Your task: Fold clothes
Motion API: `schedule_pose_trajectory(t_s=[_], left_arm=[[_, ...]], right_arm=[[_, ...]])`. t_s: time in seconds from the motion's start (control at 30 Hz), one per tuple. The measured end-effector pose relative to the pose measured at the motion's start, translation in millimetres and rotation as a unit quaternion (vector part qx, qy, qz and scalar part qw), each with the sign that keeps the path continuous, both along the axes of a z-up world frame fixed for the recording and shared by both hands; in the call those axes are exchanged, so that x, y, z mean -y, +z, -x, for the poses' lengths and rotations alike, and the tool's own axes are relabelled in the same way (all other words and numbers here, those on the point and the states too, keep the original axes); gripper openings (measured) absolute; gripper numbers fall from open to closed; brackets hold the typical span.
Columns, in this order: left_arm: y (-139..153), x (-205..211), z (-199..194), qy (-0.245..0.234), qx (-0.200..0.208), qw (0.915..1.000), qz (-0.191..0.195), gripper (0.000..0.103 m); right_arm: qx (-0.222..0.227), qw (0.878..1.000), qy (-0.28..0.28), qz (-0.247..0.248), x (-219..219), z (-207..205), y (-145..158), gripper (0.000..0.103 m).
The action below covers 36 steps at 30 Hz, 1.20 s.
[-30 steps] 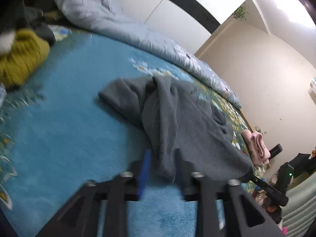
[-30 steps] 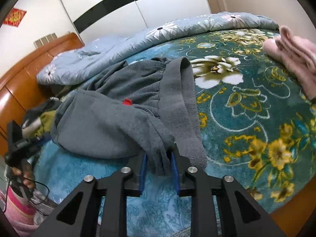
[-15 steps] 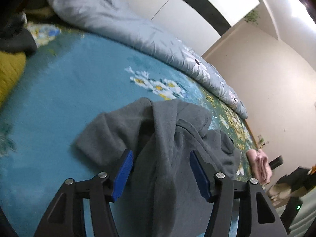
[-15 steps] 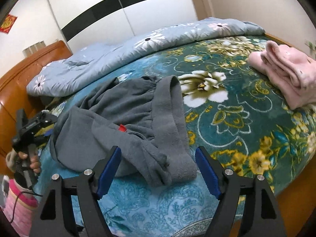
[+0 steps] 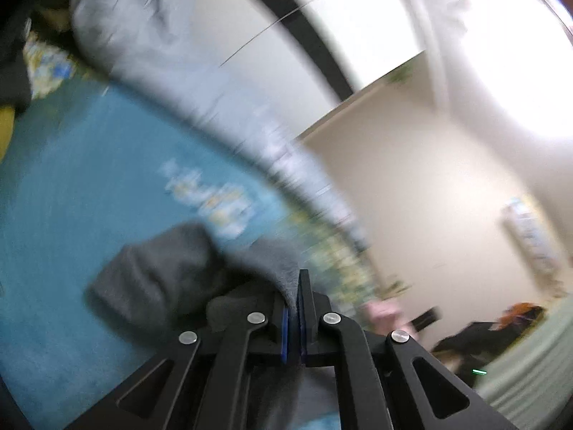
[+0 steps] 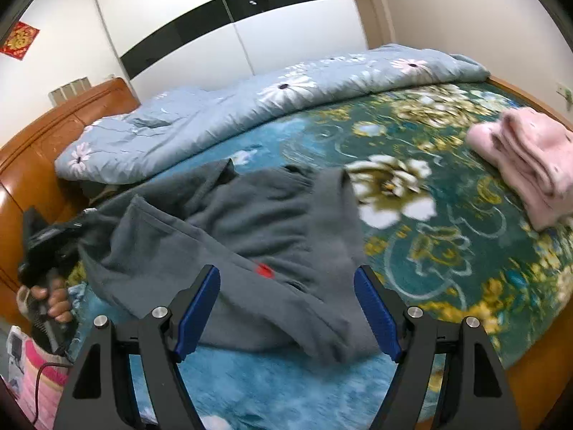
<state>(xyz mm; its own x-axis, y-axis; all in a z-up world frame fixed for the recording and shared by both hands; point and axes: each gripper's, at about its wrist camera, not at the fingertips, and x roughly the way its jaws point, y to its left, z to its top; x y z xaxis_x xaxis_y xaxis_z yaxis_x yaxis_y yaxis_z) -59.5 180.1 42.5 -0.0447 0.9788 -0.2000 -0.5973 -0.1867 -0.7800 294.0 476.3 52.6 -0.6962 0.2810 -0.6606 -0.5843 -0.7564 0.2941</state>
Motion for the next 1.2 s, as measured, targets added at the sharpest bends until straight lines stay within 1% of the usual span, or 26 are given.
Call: schedule_pose_trajectory(t_s=[0.07,0.1,0.13,0.17,0.2,0.23,0.27,0.33,0.4,0.47,0.53,0.6,0.67,0.7,0.77,0.8,0.83,0.93,1.0,1.07,1.13,1.2], left_arm=[[9.9,34.4,-8.0,-0.003,-0.026,0.999,-0.036,0.004],[11.1,50.9,-12.5,-0.001,-0.039,0.9983,-0.042,0.004],[9.5,66.7,-17.6,0.004,-0.052,0.9978,-0.04,0.004],[4.3,82.0,-22.5,0.014,-0.065,0.9974,-0.026,0.004],[-4.8,93.8,-26.3,0.029,-0.072,0.997,-0.001,0.004],[-16.6,101.9,-28.0,0.039,-0.068,0.9967,0.024,0.004],[-33.2,109.1,-28.0,0.046,-0.052,0.9964,0.048,0.004],[-65.3,118.5,-25.8,0.06,-0.011,0.9949,0.081,0.004],[-91.1,124.9,-26.4,0.072,0.022,0.9923,0.098,0.004],[-108.5,128.9,-29.2,0.077,0.044,0.9904,0.106,0.004],[-115.2,128.1,-31.0,0.079,0.051,0.9887,0.117,0.004],[-112.2,128.2,-33.1,0.08,0.047,0.9884,0.12,0.005],[-105.0,133.7,-32.0,0.09,0.042,0.9883,0.116,0.006],[-101.4,136.4,-31.5,0.095,0.04,0.9882,0.113,0.01],[-94.1,141.9,-30.4,0.105,0.035,0.9879,0.109,0.027],[-90.5,144.6,-29.8,0.11,0.033,0.9877,0.107,0.051],[-86.9,147.4,-29.3,0.115,0.03,0.9874,0.104,0.068],[-75.9,159.1,-28.0,0.134,0.027,0.9865,0.091,0.079],[-70.4,165.0,-28.0,0.151,0.029,0.9844,0.086,0.085],[-67.8,165.5,-28.4,0.154,0.029,0.9839,0.086,0.085],[-68.0,161.7,-29.5,0.145,0.028,0.985,0.089,0.086],[-70.3,155.1,-31.3,0.133,0.028,0.9858,0.099,0.086]], right_arm=[[-0.004,1.0,0.017,-0.004,8.7,11.0,3.1,0.078],[-0.003,1.0,0.025,-0.007,13.4,16.0,3.6,0.078],[0.0,0.999,0.034,-0.011,18.4,21.2,3.0,0.078],[0.003,0.999,0.04,-0.013,22.3,25.2,1.7,0.078],[0.005,0.999,0.045,-0.012,25.1,28.3,0.1,0.078],[0.008,0.999,0.05,-0.011,27.8,32.1,-2.2,0.078],[0.009,0.999,0.053,-0.007,29.4,35.7,-4.5,0.078],[0.01,0.998,0.056,0.002,29.4,42.1,-8.4,0.078],[0.009,0.998,0.061,0.01,30.2,47.3,-10.5,0.078],[0.009,0.998,0.069,0.011,33.6,51.2,-10.3,0.078],[0.012,0.997,0.076,0.003,37.3,53.5,-8.4,0.078],[0.014,0.997,0.078,-0.003,37.5,52.9,-7.0,0.078],[0.017,0.997,0.073,-0.008,34.4,50.8,-5.1,0.078],[0.018,0.997,0.07,-0.01,30.2,50.3,-3.4,0.078],[0.019,0.997,0.069,-0.011,18.5,50.2,-1.0,0.078],[0.02,0.997,0.069,-0.01,9.6,50.9,-0.8,0.078],[0.023,0.997,0.068,-0.007,-0.8,52.5,-2.1,0.078],[0.046,0.997,0.055,0.017,-39.0,61.2,-13.9,0.079],[0.067,0.996,0.045,0.045,-64.7,68.2,-28.5,0.081],[0.082,0.993,0.039,0.074,-87.2,75.8,-44.8,0.081],[0.089,0.991,0.026,0.092,-105.6,81.3,-59.1,0.082],[0.091,0.988,0.014,0.127,-121.7,85.6,-75.4,0.082]])
